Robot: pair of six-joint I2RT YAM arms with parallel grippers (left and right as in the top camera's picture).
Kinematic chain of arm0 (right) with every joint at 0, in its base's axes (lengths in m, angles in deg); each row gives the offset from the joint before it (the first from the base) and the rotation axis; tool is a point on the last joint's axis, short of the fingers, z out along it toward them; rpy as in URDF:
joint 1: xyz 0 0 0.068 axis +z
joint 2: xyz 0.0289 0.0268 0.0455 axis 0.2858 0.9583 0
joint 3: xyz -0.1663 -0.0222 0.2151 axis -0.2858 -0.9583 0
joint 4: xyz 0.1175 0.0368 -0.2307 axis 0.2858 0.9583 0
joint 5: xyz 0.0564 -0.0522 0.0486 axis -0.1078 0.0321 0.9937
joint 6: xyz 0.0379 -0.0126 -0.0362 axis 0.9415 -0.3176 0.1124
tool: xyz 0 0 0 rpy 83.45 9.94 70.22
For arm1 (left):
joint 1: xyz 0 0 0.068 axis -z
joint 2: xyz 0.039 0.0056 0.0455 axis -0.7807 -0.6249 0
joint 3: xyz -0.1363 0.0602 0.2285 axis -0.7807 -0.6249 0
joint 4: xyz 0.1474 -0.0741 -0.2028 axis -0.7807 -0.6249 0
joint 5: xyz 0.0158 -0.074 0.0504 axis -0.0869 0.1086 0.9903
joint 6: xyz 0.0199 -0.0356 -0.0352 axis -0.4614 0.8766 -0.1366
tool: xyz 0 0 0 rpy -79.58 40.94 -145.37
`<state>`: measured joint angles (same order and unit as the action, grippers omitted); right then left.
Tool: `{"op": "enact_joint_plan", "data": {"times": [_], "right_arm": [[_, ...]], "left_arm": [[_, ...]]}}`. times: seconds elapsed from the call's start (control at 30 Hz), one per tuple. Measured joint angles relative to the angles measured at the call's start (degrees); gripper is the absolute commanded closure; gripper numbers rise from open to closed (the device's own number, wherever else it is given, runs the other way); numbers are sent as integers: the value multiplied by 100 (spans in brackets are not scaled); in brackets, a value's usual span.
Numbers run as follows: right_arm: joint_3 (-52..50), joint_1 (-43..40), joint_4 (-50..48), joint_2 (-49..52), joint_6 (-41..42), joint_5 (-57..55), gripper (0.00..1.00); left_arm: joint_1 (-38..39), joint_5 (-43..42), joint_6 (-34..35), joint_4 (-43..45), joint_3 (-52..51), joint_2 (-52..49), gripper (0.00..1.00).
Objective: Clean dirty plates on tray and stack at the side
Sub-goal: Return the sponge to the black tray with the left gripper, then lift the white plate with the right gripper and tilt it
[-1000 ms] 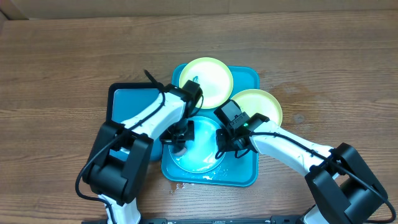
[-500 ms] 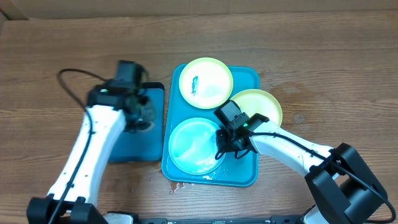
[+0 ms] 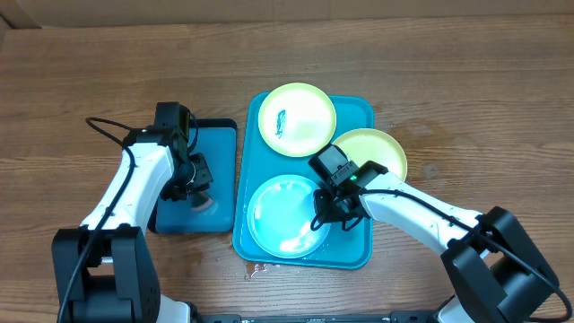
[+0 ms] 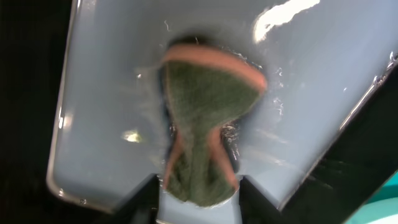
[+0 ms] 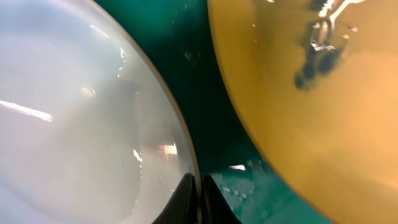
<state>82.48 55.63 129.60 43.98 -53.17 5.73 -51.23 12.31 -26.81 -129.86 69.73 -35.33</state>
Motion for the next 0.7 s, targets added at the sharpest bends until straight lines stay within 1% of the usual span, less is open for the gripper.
{"op": "enact_joint_plan", "data": {"times": [0.03, 0.17, 0.23, 0.33, 0.4, 0.47, 0.57, 0.7], "right_arm": [[61, 0, 114, -17, -13, -20, 96], [638, 0, 710, -177, -122, -203, 96], [1104, 2, 942, -234, -280, -321, 96], [1720, 0, 968, -273, -472, -439, 96], [2046, 2, 802, -293, -575, -557, 96], [2227, 2, 431, -306, -654, -627, 96], [2304, 42, -249, -315, -754, -726, 96], [2310, 295, -1086, -313, -835, -927, 96]], "left_arm": [[0, -13, -17, -94, 37, 17, 36], [-33, -63, -105, -549, 389, 280, 27], [-52, -83, -125, -817, 688, 507, 22], [-61, -85, -129, -1220, 1202, 890, 18], [-61, -87, -127, -1480, 1541, 1147, 17], [-61, -94, -127, -1703, 1869, 1384, 17], [-61, -125, -127, -1965, 2319, 1707, 17], [-61, -197, -127, -2223, 2758, 2039, 14]]}}
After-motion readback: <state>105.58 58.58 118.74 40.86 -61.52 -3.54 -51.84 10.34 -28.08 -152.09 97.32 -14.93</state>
